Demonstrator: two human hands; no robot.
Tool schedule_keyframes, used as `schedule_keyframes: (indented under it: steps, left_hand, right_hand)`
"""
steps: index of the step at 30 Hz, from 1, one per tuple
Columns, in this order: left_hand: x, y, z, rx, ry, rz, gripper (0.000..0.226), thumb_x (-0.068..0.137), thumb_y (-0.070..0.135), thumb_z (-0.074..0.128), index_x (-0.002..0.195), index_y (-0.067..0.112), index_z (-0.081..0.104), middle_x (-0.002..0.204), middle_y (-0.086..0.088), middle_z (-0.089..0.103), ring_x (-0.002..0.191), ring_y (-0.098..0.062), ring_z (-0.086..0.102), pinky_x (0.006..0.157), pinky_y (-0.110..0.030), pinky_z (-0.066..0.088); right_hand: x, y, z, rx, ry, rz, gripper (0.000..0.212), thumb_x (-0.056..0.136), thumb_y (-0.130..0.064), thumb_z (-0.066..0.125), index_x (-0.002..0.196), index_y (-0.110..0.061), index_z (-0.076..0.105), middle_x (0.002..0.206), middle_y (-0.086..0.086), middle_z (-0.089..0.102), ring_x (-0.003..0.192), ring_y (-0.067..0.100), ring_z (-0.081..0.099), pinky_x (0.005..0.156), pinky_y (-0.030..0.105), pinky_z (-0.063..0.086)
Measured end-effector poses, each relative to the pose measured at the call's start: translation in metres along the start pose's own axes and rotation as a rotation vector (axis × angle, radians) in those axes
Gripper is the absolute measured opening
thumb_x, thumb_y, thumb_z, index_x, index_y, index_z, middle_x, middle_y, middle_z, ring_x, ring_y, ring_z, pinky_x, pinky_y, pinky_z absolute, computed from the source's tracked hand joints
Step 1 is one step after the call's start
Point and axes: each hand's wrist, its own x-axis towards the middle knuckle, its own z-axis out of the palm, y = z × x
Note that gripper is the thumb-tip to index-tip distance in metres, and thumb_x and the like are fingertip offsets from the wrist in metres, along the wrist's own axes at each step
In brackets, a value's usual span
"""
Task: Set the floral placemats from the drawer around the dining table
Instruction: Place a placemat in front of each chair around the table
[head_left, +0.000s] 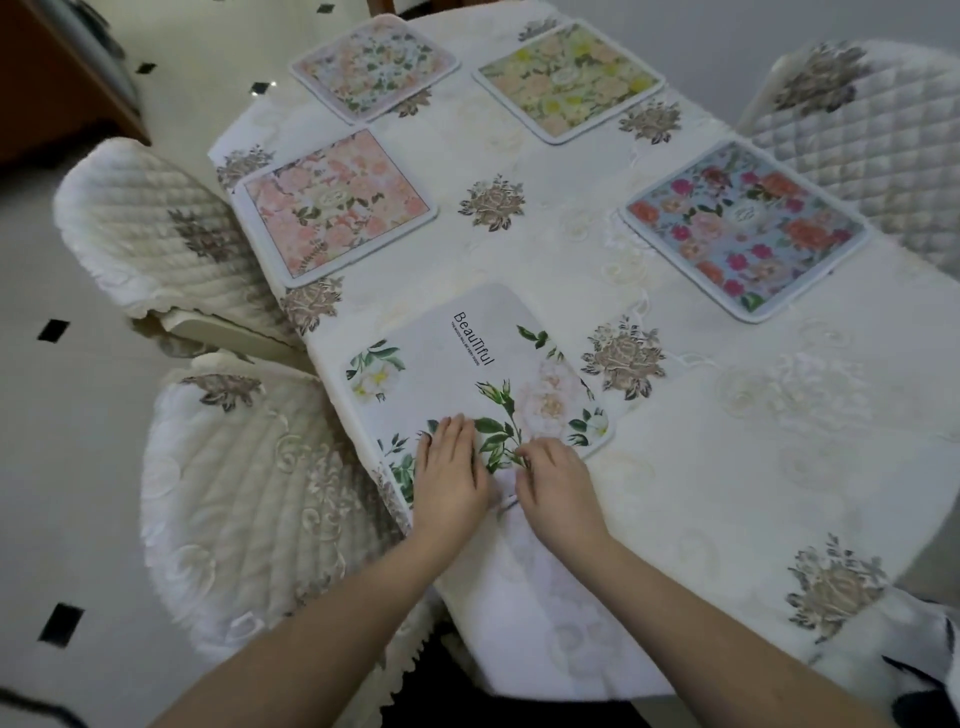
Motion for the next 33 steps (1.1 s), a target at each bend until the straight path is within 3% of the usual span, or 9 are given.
schedule_keyframes:
  steps: [2, 5, 7, 11, 14, 18, 25, 28, 33]
  left_hand:
    - [-0.012, 0.005, 0.014, 0.043, -0.047, -0.007, 0.063, 0.096, 0.037, 0.018, 0.152, 0.010, 0.032, 0.161, -0.004, 0.024, 0.150, -0.018, 0.015, 0.122, -0.036, 0.002]
    - [-0.021, 0.003, 0.027, 0.155, -0.065, -0.022, 0.060, 0.100, 0.034, 0.021, 0.152, 0.008, 0.031, 0.161, -0.007, 0.023, 0.150, -0.022, 0.018, 0.118, -0.042, 0.012]
    - [-0.022, 0.000, 0.028, 0.186, -0.064, -0.024, 0.059, 0.101, 0.035, 0.022, 0.153, 0.010, 0.029, 0.162, -0.004, 0.022, 0.150, -0.020, 0.018, 0.118, -0.042, 0.013]
    - [-0.023, 0.000, 0.024, 0.184, -0.057, -0.022, 0.059, 0.100, 0.037, 0.025, 0.154, 0.013, 0.027, 0.162, -0.002, 0.022, 0.150, -0.019, 0.019, 0.118, -0.041, 0.015]
    - [-0.023, -0.004, 0.023, 0.183, -0.061, -0.042, 0.062, 0.101, 0.040, 0.027, 0.156, 0.015, 0.019, 0.163, 0.001, 0.014, 0.151, -0.016, 0.010, 0.120, -0.038, 0.007]
    - [-0.027, -0.025, 0.016, 0.241, -0.103, 0.015, 0.065, 0.102, 0.049, 0.020, 0.157, 0.020, 0.004, 0.165, 0.005, 0.000, 0.151, -0.010, -0.004, 0.121, -0.032, -0.005]
    - [-0.033, -0.062, -0.007, 0.208, -0.114, -0.070, 0.072, 0.095, 0.062, 0.007, 0.155, 0.027, -0.011, 0.160, 0.013, -0.018, 0.148, -0.004, -0.016, 0.118, -0.023, -0.014]
    - [-0.029, -0.070, -0.019, 0.197, -0.113, -0.098, 0.074, 0.094, 0.061, 0.005, 0.158, 0.023, 0.002, 0.162, 0.010, -0.009, 0.151, -0.008, -0.005, 0.119, -0.026, -0.007]
    - [-0.004, -0.069, -0.043, 0.174, -0.009, -0.100, 0.074, 0.095, 0.052, 0.013, 0.151, 0.009, 0.034, 0.158, -0.009, 0.033, 0.147, -0.024, 0.025, 0.119, -0.033, 0.011]
  right_hand:
    - [0.007, -0.005, 0.016, -0.115, -0.035, -0.124, 0.044, 0.089, -0.028, 0.038, 0.122, -0.011, 0.062, 0.126, 0.007, 0.062, 0.120, 0.026, 0.056, 0.103, 0.042, 0.046]
    - [0.012, 0.001, 0.029, -0.263, -0.153, -0.202, 0.053, 0.094, -0.030, 0.034, 0.140, -0.011, 0.050, 0.147, 0.006, 0.048, 0.140, 0.021, 0.039, 0.118, 0.037, 0.023]
    - [0.012, 0.010, 0.032, -0.312, -0.192, -0.227, 0.054, 0.097, -0.032, 0.033, 0.146, -0.010, 0.043, 0.155, 0.006, 0.038, 0.145, 0.020, 0.030, 0.119, 0.036, 0.015]
    - [0.017, 0.022, 0.028, -0.310, -0.220, -0.235, 0.057, 0.099, -0.037, 0.032, 0.149, -0.010, 0.039, 0.157, 0.006, 0.033, 0.146, 0.019, 0.027, 0.118, 0.038, 0.018]
    - [0.029, 0.045, 0.013, -0.322, -0.206, -0.177, 0.061, 0.099, -0.041, 0.030, 0.152, -0.011, 0.029, 0.160, 0.006, 0.026, 0.148, 0.018, 0.020, 0.119, 0.038, 0.015]
    - [0.051, 0.087, -0.018, -0.375, -0.215, -0.114, 0.064, 0.101, -0.047, 0.011, 0.156, -0.016, 0.006, 0.164, 0.001, 0.003, 0.151, 0.015, -0.002, 0.122, 0.035, 0.001]
    - [0.062, 0.094, -0.039, -0.431, -0.196, -0.189, 0.072, 0.096, -0.049, 0.004, 0.155, -0.010, 0.013, 0.163, 0.005, 0.013, 0.150, 0.018, 0.010, 0.121, 0.032, -0.004]
    - [0.065, 0.076, -0.033, -0.345, -0.135, -0.177, 0.063, 0.099, -0.041, 0.016, 0.154, -0.010, 0.021, 0.161, 0.007, 0.020, 0.150, 0.019, 0.016, 0.120, 0.033, 0.002]
    - [0.083, 0.024, -0.009, -0.233, -0.153, -0.196, 0.057, 0.103, -0.032, 0.024, 0.156, -0.011, 0.017, 0.163, 0.005, 0.013, 0.151, 0.017, 0.007, 0.121, 0.034, 0.002]
